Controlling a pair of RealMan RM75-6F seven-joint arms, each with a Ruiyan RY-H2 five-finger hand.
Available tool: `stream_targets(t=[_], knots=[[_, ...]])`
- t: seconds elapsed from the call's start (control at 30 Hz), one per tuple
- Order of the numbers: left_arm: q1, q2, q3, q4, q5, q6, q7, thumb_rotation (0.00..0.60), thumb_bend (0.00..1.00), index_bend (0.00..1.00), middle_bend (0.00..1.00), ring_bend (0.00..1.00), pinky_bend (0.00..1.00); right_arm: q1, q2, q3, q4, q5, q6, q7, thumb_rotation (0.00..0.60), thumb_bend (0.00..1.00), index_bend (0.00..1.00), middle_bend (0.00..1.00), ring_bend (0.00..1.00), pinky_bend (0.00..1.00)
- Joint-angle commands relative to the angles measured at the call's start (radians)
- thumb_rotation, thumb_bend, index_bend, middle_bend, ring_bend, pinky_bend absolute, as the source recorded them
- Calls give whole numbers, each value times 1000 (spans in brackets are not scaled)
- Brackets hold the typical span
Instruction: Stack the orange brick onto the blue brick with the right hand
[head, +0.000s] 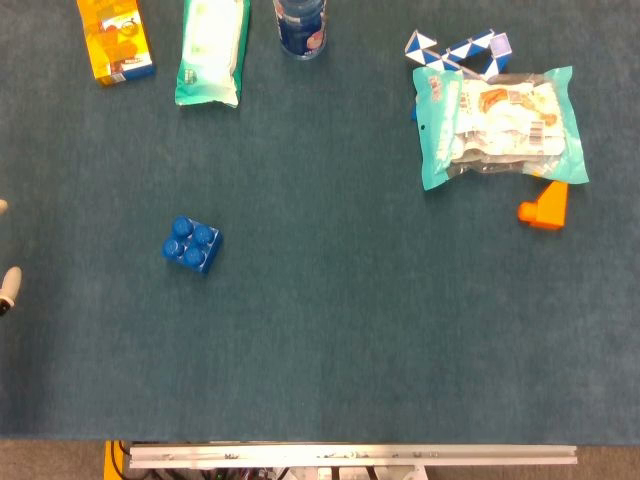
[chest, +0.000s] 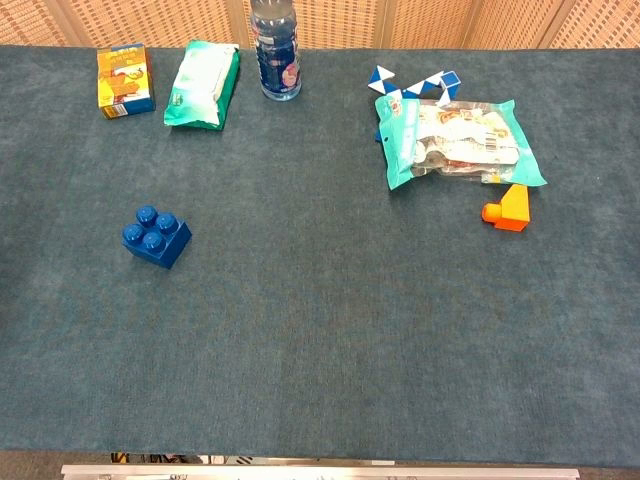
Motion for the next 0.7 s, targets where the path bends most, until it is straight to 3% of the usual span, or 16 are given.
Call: stream_targets(t=[0.03,0.37,0.7], knots=[[0,1,1,1,1,-1,0,600,305,232,142,103,149,0,0,1,0,-1,2,1,600,153,112,320,147,234],[-25,26,25,13,37,-52,-43,600,285,230,138,103,149,8,19,17,-19,-8,15,-2,600,153,111,321,147,233],[-191,65,63,120,183,-254,-195,600,274,186,135,103,133,26,35,31,-51,3,0,-33,600,153,112,320,150,233]])
